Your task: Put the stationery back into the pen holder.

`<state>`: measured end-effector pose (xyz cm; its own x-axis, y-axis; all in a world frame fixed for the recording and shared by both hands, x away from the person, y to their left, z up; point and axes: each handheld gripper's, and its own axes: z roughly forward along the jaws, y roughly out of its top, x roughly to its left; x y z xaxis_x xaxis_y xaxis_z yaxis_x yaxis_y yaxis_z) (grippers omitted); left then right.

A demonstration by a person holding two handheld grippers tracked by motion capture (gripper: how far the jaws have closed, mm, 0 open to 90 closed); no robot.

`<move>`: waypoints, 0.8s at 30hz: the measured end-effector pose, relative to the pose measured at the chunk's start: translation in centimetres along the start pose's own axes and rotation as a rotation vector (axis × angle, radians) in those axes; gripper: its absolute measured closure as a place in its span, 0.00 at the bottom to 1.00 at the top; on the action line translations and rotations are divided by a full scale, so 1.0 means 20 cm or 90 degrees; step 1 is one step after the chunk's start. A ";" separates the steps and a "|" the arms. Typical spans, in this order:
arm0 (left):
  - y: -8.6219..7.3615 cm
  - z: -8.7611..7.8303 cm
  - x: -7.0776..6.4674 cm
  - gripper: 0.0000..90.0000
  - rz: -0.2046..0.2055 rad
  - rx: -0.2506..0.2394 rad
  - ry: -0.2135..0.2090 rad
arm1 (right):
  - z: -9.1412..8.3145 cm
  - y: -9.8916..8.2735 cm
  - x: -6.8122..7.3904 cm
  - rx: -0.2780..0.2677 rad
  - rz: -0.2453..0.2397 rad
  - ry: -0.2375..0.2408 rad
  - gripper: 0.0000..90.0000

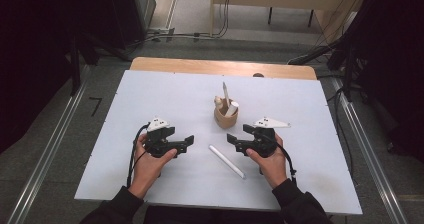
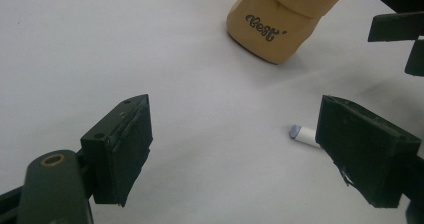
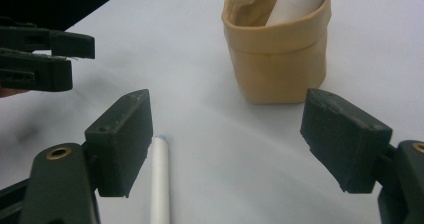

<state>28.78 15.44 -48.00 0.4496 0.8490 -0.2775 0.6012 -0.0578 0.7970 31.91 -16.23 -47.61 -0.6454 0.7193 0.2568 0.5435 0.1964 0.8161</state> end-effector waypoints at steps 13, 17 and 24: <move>0.00 0.00 0.00 0.18 -0.002 0.002 0.001 | 0.00 -0.08 0.01 0.030 -0.010 -0.004 0.22; 0.00 0.00 0.01 0.18 -0.003 -0.001 0.003 | 0.00 -0.10 0.02 0.030 -0.010 -0.004 0.22; 0.00 0.00 0.01 0.18 -0.004 -0.001 0.004 | 0.00 -0.14 0.04 0.040 -0.017 -0.002 0.22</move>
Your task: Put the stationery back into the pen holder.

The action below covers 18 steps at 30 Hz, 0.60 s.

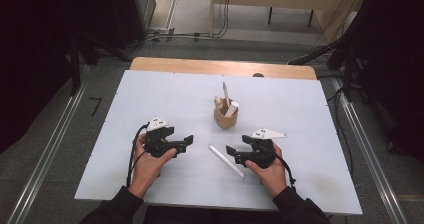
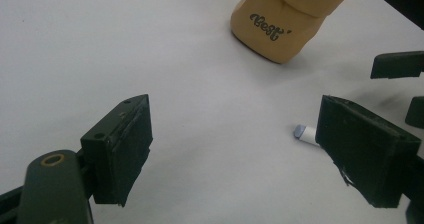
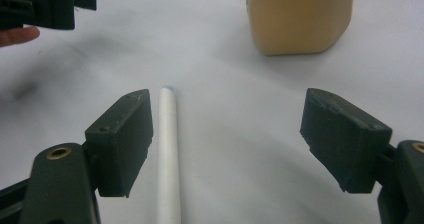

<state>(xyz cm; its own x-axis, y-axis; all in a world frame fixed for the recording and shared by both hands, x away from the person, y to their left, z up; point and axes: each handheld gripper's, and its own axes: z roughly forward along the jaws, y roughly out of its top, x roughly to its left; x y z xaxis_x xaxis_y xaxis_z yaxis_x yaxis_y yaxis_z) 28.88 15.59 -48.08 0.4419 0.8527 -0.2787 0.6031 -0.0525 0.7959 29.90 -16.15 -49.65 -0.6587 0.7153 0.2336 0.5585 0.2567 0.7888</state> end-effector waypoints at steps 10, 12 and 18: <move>0.00 0.00 0.00 0.18 0.000 0.000 0.000 | 0.03 -0.03 0.05 0.000 -0.013 -0.001 0.26; 0.00 0.00 0.00 0.18 0.000 0.000 0.000 | 0.04 -0.03 0.07 0.001 -0.015 0.002 0.26; 0.00 0.00 0.00 0.18 0.000 0.000 0.000 | 0.06 -0.04 0.10 0.005 -0.027 0.002 0.29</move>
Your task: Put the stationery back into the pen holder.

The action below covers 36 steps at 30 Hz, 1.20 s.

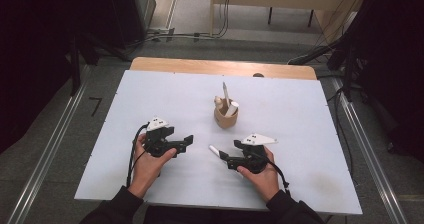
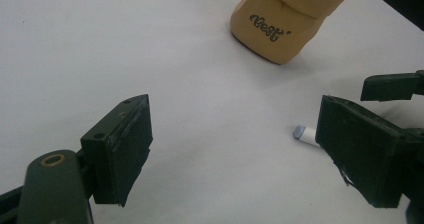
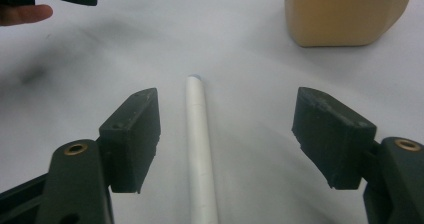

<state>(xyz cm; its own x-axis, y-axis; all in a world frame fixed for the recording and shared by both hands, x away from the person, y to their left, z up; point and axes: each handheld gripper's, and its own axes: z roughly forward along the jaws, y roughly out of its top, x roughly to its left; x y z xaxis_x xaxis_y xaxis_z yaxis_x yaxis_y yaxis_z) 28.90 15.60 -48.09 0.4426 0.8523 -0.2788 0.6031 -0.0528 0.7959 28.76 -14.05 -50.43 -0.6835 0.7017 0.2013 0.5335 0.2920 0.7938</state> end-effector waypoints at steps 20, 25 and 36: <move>0.00 0.00 0.00 0.18 0.001 0.001 -0.001 | 0.06 -0.01 0.05 0.022 -0.037 -0.003 0.54; 0.00 0.00 0.00 0.18 0.000 0.001 -0.001 | 0.06 -0.01 0.06 0.028 -0.045 -0.006 0.58; 0.00 0.00 0.00 0.18 0.001 0.001 -0.001 | 0.08 -0.01 0.08 0.050 -0.066 -0.011 0.67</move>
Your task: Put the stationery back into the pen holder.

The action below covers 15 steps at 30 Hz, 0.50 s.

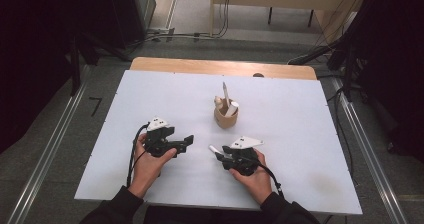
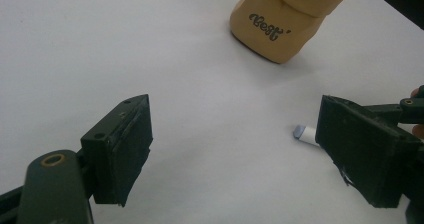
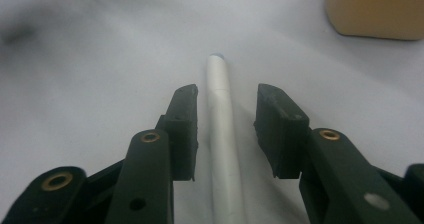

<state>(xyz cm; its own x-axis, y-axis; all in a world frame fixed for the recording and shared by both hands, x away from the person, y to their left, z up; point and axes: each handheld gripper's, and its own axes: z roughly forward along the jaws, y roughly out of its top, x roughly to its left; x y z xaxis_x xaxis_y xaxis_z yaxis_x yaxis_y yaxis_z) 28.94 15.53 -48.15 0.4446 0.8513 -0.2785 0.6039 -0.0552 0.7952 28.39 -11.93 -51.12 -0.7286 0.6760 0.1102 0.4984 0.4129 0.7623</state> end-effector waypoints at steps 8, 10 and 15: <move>0.00 0.00 0.00 0.18 0.001 -0.001 -0.001 | 0.01 0.00 0.01 0.011 -0.008 0.001 0.71; 0.00 0.00 0.00 0.18 0.000 0.000 0.000 | 0.01 0.00 0.01 0.013 -0.014 0.001 0.73; 0.00 0.00 0.00 0.18 0.000 0.000 -0.001 | 0.02 0.00 0.01 0.020 -0.017 -0.002 0.75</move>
<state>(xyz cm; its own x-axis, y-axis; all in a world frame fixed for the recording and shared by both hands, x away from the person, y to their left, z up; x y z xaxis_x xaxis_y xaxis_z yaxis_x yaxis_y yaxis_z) 28.93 15.52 -48.15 0.4455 0.8508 -0.2786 0.6032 -0.0554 0.7957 28.40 -11.52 -51.23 -0.7402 0.6666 0.0880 0.4935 0.4496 0.7445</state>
